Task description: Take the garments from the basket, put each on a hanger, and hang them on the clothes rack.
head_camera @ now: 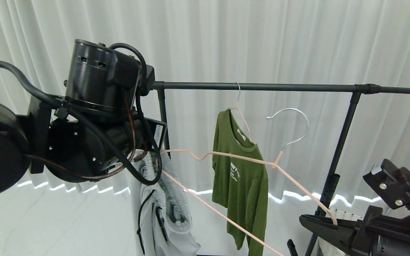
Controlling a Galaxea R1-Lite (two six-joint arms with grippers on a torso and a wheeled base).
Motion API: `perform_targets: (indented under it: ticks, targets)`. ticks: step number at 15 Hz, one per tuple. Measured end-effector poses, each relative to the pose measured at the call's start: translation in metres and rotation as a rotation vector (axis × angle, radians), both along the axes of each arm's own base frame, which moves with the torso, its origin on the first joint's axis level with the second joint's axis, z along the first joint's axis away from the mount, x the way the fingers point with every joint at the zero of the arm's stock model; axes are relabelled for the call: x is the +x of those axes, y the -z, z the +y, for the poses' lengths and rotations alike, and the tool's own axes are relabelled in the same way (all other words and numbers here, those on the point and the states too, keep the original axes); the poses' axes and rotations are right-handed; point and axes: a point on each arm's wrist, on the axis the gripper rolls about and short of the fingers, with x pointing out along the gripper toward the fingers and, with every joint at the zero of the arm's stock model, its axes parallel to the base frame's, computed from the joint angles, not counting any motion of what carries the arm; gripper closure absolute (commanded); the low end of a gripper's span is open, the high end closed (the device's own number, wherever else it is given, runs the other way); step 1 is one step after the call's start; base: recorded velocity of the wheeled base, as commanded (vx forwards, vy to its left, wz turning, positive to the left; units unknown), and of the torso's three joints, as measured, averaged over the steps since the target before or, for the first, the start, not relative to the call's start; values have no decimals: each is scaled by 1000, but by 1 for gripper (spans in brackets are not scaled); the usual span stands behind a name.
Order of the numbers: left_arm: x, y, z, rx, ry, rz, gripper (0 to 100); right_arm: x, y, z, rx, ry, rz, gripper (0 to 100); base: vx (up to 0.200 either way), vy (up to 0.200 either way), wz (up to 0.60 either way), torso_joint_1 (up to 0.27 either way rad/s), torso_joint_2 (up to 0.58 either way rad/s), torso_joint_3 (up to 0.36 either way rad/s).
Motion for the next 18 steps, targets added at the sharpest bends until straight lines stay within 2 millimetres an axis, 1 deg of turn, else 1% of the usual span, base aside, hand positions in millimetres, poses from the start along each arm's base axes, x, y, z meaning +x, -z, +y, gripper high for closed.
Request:
perform_targets:
  ticks: [2,4,11,12,13,16,18]
  targets:
    - [-2,-1,-3,-4,13,-4,100,-4,2,4,-5,-29,7,100,0,0,0,0,0,0]
    - [-3,-2,-4,-7,15,-7,100,-3,5,8,-15,-33,13,100,0,0,0,0,0,0]
    - [-1,-5,-3,-20,5,-14,100,12,11,18,-27,85,29,100,0,0,0,0,0,0]
    - [-2,-3,-2,-11,3,-4,100,15,11,19,-28,95,30,100,0,0,0,0,0,0]
    - [-5,4,-2,18,10,32,100,18,10,21,-18,105,29,100,0,0,0,0,0,0]
    - [-5,12,-7,42,24,62,100,24,6,37,34,94,4,100,0,0,0,0,0,0]
    - [0,7,-12,27,24,47,100,23,10,51,29,61,6,100,0,0,0,0,0,0]
